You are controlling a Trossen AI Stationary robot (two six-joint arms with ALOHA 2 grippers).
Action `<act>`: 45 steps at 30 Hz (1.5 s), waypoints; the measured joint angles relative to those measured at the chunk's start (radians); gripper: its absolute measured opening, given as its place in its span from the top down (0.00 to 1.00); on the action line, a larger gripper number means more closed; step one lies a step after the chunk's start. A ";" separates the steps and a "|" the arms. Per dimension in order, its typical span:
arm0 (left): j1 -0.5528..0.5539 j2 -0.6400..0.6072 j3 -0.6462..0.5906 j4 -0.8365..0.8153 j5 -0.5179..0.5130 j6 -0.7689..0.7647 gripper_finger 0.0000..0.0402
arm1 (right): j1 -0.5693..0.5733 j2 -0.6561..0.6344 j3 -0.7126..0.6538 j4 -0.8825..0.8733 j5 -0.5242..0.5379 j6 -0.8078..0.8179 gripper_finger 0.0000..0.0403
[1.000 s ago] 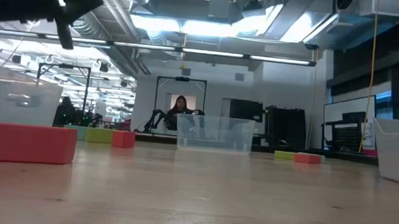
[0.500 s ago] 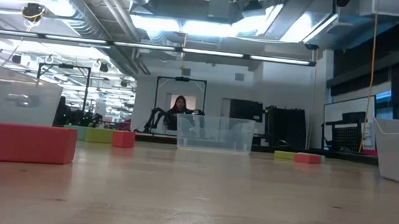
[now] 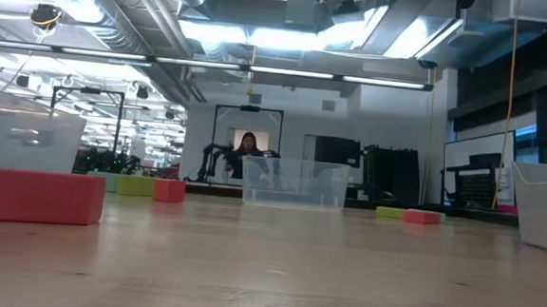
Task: Sort & place blocks by color
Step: Put the top right orange block into the gray bin
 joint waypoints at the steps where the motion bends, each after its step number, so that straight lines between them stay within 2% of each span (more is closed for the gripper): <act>1: 0.000 0.000 0.000 -0.001 0.000 0.000 0.93 | 0.000 0.007 0.000 -0.001 0.015 0.014 0.89; 5: 0.000 0.000 0.000 -0.001 0.000 0.000 0.93 | 0.000 0.032 0.000 -0.010 0.056 0.067 0.74; 12: 0.000 0.000 0.000 0.000 0.000 -0.002 0.93 | -0.005 0.045 0.000 -0.043 0.138 0.145 0.36; 15: 0.000 0.000 0.000 0.000 -0.001 -0.004 0.93 | -0.015 0.045 0.000 -0.096 0.145 0.222 0.27; 19: 0.000 0.000 0.000 0.001 -0.001 -0.004 0.93 | -0.040 0.100 0.052 -0.267 0.148 0.407 0.25; 25: 0.000 0.000 0.000 0.001 -0.016 -0.024 0.93 | -0.121 0.305 0.224 -0.776 0.198 0.707 0.28; 28: 0.000 0.000 0.000 0.001 -0.027 -0.026 0.93 | -0.163 0.407 0.250 -0.954 0.235 0.799 0.28; 33: 0.000 0.000 0.000 0.001 -0.030 -0.026 0.93 | -0.185 0.520 0.185 -0.937 0.261 1.010 0.28; 45: 0.000 0.000 0.000 0.001 -0.035 -0.026 0.93 | -0.185 0.698 -0.047 -0.684 0.271 1.419 0.28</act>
